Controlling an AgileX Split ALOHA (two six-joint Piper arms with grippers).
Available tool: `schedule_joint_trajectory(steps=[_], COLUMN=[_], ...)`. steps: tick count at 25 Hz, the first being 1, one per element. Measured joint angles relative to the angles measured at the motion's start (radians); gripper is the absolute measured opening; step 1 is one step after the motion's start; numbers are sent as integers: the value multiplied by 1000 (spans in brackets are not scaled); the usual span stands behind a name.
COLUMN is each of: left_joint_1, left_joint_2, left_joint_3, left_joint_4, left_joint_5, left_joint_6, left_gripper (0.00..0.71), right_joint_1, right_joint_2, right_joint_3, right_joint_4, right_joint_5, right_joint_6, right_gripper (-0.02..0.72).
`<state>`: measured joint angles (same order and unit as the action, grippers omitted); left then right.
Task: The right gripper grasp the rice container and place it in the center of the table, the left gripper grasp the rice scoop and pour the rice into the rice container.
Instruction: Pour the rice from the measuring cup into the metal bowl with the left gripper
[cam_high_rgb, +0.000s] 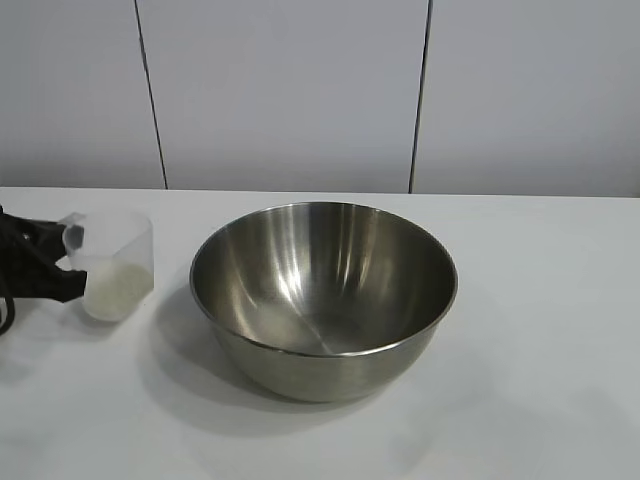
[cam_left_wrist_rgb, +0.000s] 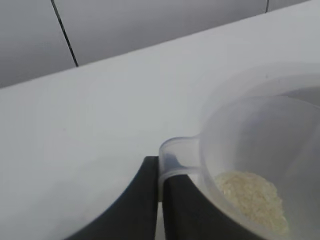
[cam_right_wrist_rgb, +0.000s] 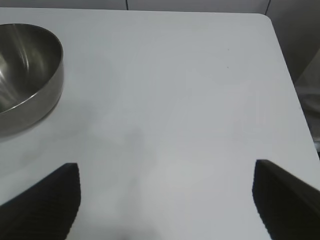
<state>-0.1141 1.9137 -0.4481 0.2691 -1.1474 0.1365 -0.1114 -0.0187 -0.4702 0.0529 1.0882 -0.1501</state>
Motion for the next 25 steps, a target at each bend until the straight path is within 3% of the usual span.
schedule_joint_trajectory(steps=[3, 8, 16, 20, 25], left_joint_1=[0, -52, -302, -405, -486], left_joint_2=[-79, -222, -298, -298, -284], left_joint_3=[-14, -117, -418, -500, -519], left_joint_4=[7, 47, 66, 68, 68], left_joint_5=[32, 286, 815, 918, 942], left_joint_6=[9, 72, 348, 590, 894], left_gripper=[10, 10, 10, 10, 10], right_joint_1=[0, 0, 0, 0, 0], right_joint_2=[0, 0, 0, 0, 0], right_joint_3=[0, 0, 0, 0, 0], right_joint_4=[0, 0, 0, 0, 0], right_joint_5=[0, 0, 0, 0, 0], right_joint_6=[0, 0, 0, 0, 0], right_gripper=[639, 639, 639, 639, 639])
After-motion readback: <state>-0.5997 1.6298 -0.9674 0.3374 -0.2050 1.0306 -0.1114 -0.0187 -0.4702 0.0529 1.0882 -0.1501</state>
